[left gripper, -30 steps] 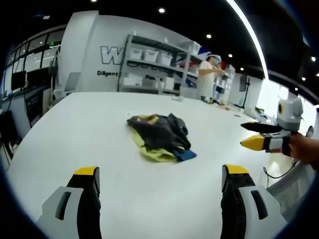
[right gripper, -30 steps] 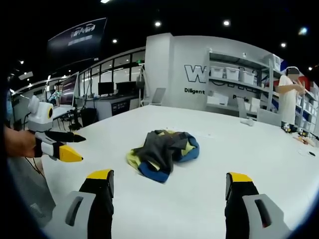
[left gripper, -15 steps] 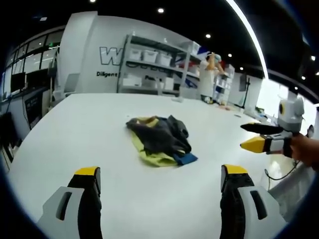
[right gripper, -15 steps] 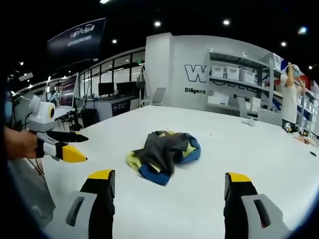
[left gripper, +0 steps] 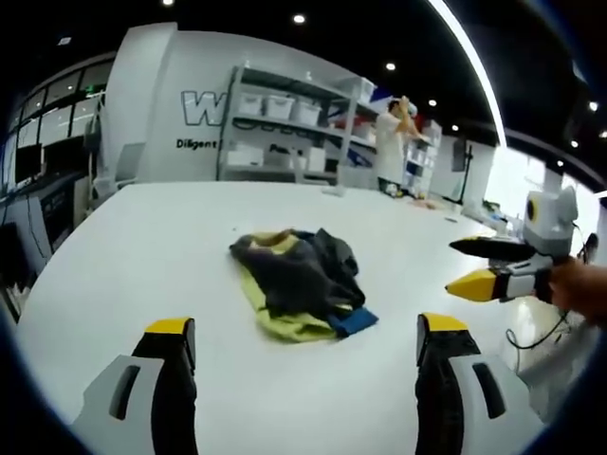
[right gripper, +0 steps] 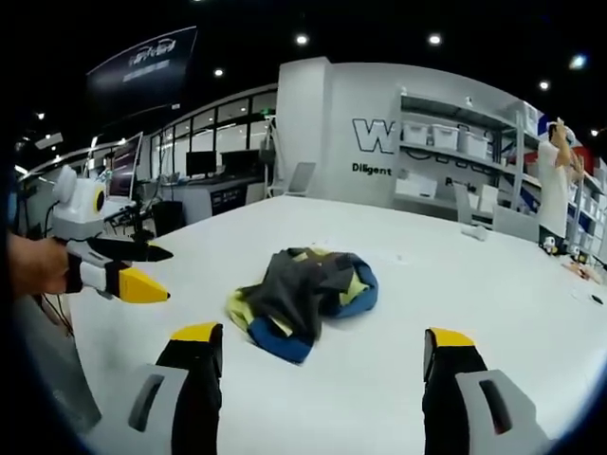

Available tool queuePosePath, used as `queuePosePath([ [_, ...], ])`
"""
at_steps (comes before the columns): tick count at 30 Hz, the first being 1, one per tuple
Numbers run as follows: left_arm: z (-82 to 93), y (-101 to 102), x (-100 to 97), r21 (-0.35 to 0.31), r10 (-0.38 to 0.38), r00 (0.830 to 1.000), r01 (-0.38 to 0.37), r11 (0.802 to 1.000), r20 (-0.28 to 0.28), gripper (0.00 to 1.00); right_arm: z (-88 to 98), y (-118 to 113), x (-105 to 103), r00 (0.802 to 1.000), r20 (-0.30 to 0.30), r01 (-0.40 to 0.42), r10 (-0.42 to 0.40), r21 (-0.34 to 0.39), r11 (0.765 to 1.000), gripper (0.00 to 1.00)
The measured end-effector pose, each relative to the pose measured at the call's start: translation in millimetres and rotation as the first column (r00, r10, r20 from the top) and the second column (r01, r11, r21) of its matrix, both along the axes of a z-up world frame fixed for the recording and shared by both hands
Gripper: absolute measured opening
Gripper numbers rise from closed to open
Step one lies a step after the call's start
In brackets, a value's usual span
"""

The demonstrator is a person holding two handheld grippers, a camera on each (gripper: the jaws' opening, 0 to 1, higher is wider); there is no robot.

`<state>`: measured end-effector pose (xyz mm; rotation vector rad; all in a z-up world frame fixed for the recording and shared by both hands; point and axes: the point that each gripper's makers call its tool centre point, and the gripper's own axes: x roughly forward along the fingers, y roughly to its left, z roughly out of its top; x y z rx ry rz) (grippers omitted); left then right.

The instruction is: Fold the garment on the visible template until the final outline fits inside the template.

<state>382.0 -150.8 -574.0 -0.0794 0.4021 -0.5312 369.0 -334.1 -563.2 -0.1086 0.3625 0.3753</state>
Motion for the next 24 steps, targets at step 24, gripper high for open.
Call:
queuePosePath([
  [24,-2.8,-56,57.6,0.017,-0.077,0.997,0.077,0.997,0.001,0.79,-17.3,-2,33,0.999,-0.032,0.008,-0.007,0.014,1.0,0.77],
])
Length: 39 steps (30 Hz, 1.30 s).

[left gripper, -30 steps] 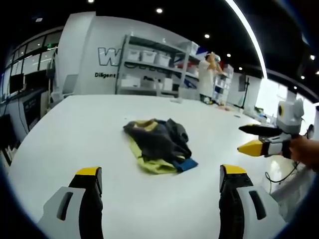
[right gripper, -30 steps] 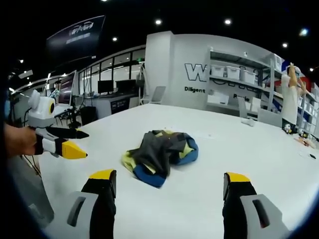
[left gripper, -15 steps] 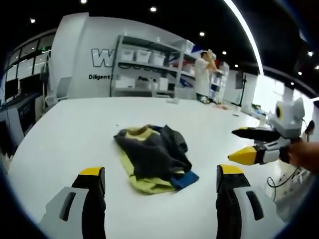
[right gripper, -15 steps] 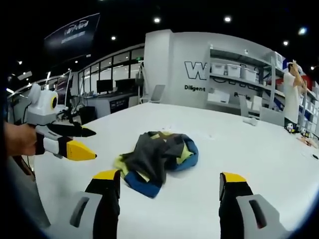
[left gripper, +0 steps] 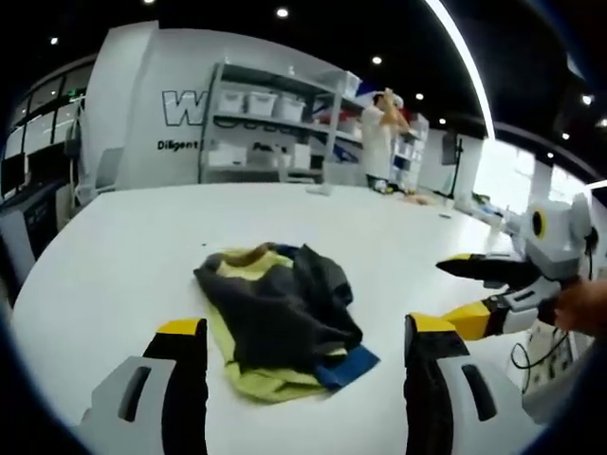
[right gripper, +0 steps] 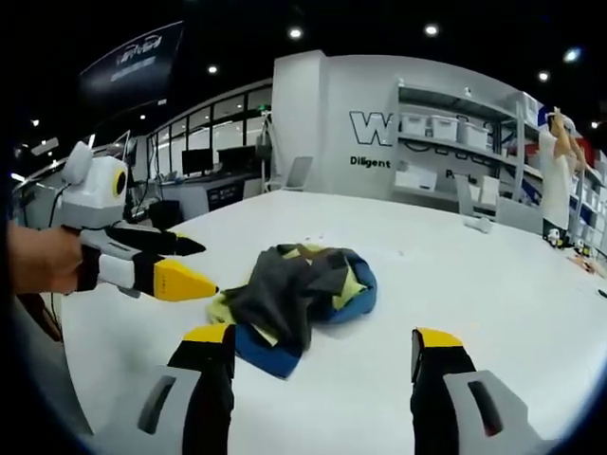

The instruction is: Fold the garment on the visible template until the final outline fits inside the template.

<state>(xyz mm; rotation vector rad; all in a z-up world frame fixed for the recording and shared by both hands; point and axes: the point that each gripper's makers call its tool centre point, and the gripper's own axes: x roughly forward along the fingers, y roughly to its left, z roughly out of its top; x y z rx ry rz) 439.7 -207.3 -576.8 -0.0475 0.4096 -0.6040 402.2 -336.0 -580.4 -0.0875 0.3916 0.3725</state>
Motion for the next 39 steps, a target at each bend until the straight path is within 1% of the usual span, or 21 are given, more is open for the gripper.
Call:
queuePosePath([
  [5,-0.8,-10,5.3,0.011,-0.028,1.0,0.028,1.0,0.008,0.72,-1.3,1,0,1.0,-0.001,-0.002,0.002,0.001,1.0,0.76],
  [7,-1.4,-15,7.0,0.013,-0.043,0.999,0.042,0.999,0.01,0.68,-3.0,0,-1,1.0,-0.005,-0.004,0.004,-0.011,1.0,0.75],
  [11,-1.8,-26,13.1,0.02,-0.068,0.998,0.068,0.997,0.012,0.64,-5.6,-4,-1,1.0,-0.008,-0.001,0.001,-0.011,1.0,0.74],
  [13,-1.3,-32,16.0,0.023,-0.087,0.996,0.087,0.996,0.019,0.59,-6.2,-5,-1,1.0,-0.01,0.002,-0.002,-0.011,1.0,0.74],
  [15,-2.0,-36,18.4,0.027,-0.096,0.995,0.096,0.995,0.018,0.57,-7.8,-6,-1,1.0,-0.013,0.004,-0.004,-0.011,1.0,0.73],
  [16,-4.3,-41,19.2,0.038,-0.114,0.993,0.113,0.993,0.007,0.55,-8.4,-6,-1,1.0,-0.015,0.006,-0.006,-0.012,1.0,0.73],
  [18,-3.7,-50,21.7,0.047,-0.141,0.99,0.14,0.989,0.018,0.51,-9.0,-7,-1,1.0,-0.016,0.006,-0.007,-0.009,1.0,0.73],
  [22,-4.1,-64,30.1,0.056,-0.163,0.986,0.161,0.985,0.025,0.48,-10.4,-9,-1,1.0,-0.02,0.009,-0.009,-0.009,1.0,0.72],
  [26,-7.3,-72,34.7,0.069,-0.186,0.982,0.184,0.98,0.022,0.43,-12.6,-10,-1,1.0,-0.025,0.011,-0.012,-0.011,1.0,0.71],
  [29,-7.1,-80,38.2,0.09,-0.213,0.976,0.208,0.974,0.046,0.39,-13.5,-12,-1,0.999,-0.028,0.015,-0.016,-0.008,1.0,0.71],
  [35,-19.7,-91,40.3,0.118,-0.258,0.965,0.253,0.96,0.034,0.27,-17.3,-12,-1,0.999,-0.036,0.015,-0.015,-0.004,1.0,0.7],
  [39,-25.3,-97,42.4,0.146,-0.277,0.96,0.268,0.952,0.04,0.25,-19.4,-15,-1,0.999,-0.041,0.024,-0.023,0.001,1.0,0.7],
])
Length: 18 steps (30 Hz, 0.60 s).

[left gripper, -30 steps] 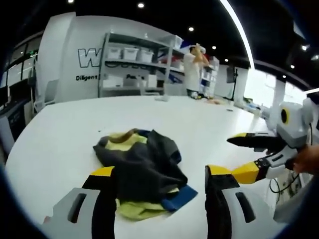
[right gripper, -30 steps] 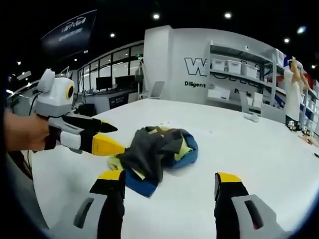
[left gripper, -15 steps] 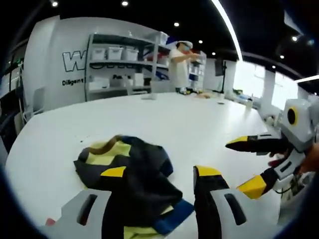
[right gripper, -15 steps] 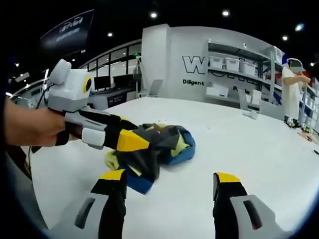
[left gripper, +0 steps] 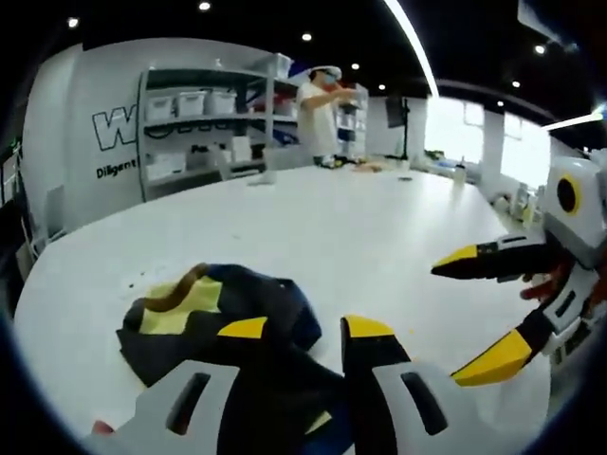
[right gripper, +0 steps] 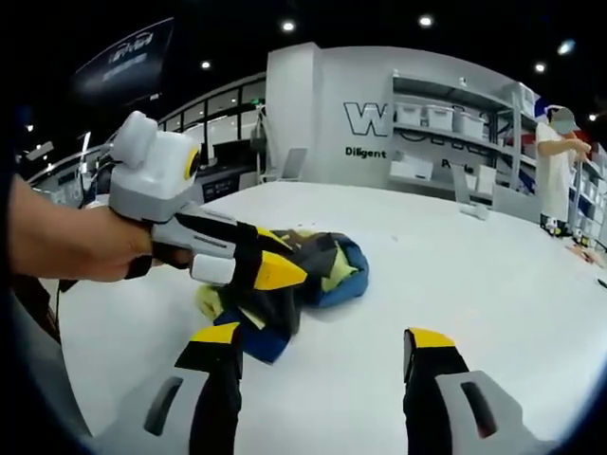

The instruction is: Fold the garment on the visible template until the final outline fits inside the template.

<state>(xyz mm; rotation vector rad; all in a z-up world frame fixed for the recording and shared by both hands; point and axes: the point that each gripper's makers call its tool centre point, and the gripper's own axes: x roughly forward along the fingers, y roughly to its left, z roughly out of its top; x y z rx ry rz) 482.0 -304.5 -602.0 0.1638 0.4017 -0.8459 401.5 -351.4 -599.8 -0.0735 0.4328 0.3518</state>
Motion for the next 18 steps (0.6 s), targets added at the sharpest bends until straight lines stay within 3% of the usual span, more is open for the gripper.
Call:
queuePosePath([
  [10,-16.8,0,11.2,0.071,0.001,1.0,-0.002,0.997,0.009,0.25,-3.5,0,0,1.0,-0.01,-0.001,0.001,0.008,1.0,0.69],
  [18,-28.2,3,18.8,0.104,0.015,1.0,-0.016,0.994,0.008,0.18,-6.7,1,0,1.0,-0.019,-0.003,0.003,0.012,1.0,0.68],
])
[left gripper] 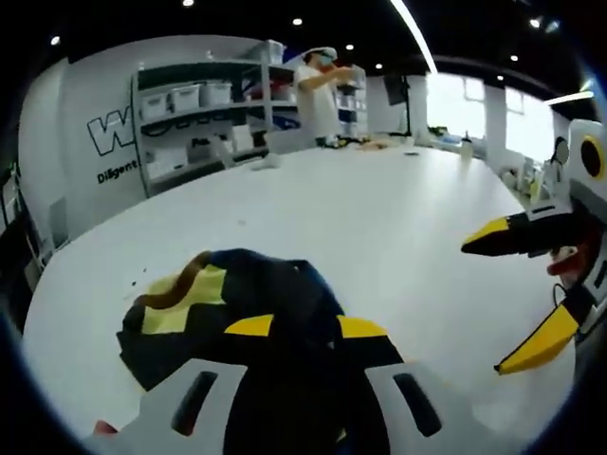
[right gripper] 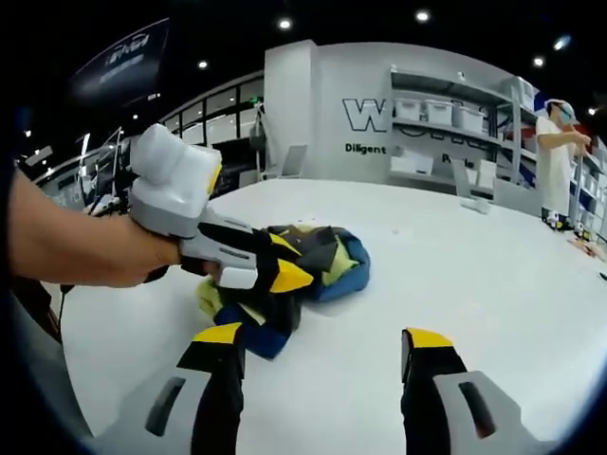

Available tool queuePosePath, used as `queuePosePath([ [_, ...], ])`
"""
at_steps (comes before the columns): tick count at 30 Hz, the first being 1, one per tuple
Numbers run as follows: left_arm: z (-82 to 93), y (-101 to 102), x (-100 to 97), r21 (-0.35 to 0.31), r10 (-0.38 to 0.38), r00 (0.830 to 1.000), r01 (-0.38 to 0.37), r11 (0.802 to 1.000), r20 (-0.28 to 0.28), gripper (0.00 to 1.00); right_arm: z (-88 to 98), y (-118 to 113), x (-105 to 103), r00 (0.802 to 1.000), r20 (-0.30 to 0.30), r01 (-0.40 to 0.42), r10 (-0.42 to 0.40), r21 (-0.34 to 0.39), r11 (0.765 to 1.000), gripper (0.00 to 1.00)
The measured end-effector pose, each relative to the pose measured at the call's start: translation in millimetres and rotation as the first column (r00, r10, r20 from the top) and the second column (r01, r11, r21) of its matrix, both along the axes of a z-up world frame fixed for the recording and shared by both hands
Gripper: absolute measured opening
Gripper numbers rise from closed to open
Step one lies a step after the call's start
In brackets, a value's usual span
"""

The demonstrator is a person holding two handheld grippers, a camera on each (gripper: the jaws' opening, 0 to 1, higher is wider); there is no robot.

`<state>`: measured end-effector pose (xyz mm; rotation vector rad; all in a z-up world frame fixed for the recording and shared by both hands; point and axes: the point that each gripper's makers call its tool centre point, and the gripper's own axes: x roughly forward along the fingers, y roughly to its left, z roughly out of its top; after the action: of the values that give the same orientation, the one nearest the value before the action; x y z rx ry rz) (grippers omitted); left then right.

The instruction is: Fold the garment on the visible template until the final outline fits inside the template.

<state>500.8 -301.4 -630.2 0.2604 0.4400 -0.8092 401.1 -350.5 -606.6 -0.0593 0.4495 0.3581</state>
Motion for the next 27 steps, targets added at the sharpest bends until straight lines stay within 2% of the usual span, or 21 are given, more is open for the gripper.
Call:
queuePosePath([
  [4,-2.6,0,0.1,0.014,-0.001,1.0,0.001,1.0,-0.001,0.16,-0.9,-1,-1,1.0,-0.002,0.001,-0.001,0.0,1.0,0.67],
  [8,-2.0,3,3.1,0.011,0.016,1.0,-0.016,1.0,-0.001,0.03,-2.1,-2,-2,1.0,-0.007,0.002,-0.002,-0.001,1.0,0.66],
  [10,-1.9,4,3.8,0.01,0.019,1.0,-0.019,1.0,-0.004,0.01,-2.0,-2,-1,1.0,-0.006,0.002,-0.002,-0.003,1.0,0.66],
  [16,-0.1,5,3.2,0.006,0.019,1.0,-0.019,1.0,-0.003,0.0,-2.0,-1,-2,1.0,-0.007,-0.003,0.003,-0.001,1.0,0.66],
  [27,21.9,16,-5.8,-0.03,0.032,0.999,-0.031,0.999,0.034,0.0,-0.6,3,-3,1.0,-0.003,-0.017,0.017,-0.004,1.0,0.66],
])
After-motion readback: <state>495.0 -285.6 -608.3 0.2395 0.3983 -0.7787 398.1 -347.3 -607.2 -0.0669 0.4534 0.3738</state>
